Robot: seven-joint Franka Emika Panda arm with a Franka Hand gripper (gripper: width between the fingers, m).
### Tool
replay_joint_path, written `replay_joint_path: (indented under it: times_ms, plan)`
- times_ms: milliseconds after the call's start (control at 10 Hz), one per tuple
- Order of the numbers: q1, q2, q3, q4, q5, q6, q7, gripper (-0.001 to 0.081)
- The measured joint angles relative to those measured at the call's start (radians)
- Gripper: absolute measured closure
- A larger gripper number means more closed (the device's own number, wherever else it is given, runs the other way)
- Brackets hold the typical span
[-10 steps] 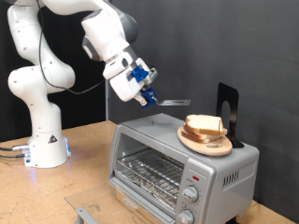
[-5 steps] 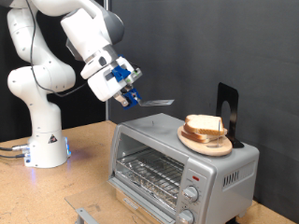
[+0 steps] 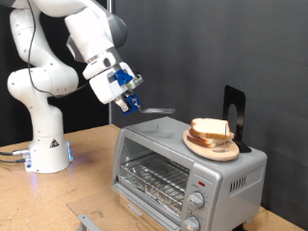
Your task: Make a piece of toast with the oven
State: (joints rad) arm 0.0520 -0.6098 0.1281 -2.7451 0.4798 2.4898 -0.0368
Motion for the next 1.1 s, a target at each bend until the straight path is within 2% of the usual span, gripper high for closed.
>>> replay_joint_path:
  times_ms: [100,200,500,800,1100]
  plan:
    - [-0.024,0.021,0.027,0.038,-0.058,-0.066,0.041,0.0396]
    - [-0.032,0.049,0.041,0.079,-0.087,-0.134,0.069,0.0396]
    - [-0.032,0.142,0.050,0.198,-0.100,-0.278,0.129,0.0396]
    - [-0.032,0.216,0.072,0.285,-0.101,-0.322,0.184,0.0396]
    - [-0.032,0.258,0.086,0.332,-0.101,-0.325,0.208,0.0396]
